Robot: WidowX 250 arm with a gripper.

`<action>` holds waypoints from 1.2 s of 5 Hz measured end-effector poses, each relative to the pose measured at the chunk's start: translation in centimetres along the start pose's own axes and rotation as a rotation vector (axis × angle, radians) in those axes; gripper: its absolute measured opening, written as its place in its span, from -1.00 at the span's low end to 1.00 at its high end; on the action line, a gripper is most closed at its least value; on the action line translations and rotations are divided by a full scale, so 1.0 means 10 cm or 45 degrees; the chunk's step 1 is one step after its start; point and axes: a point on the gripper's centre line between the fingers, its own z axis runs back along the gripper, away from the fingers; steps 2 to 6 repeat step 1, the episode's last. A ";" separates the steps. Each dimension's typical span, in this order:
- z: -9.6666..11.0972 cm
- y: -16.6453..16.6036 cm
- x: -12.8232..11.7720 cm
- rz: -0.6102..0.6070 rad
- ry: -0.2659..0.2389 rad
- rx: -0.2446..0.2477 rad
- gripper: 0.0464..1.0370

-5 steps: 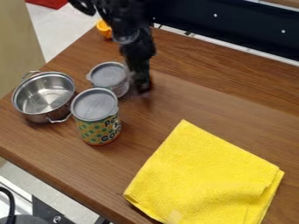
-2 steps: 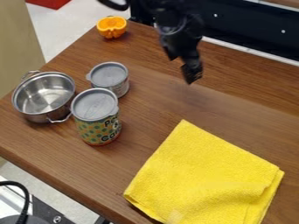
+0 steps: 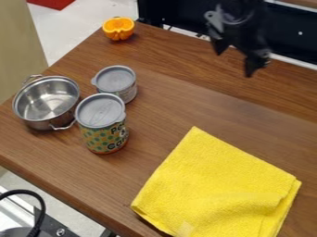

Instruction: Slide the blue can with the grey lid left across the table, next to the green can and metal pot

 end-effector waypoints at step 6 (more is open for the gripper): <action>0.05 -0.01 0.19 0.174 -0.082 0.029 0.92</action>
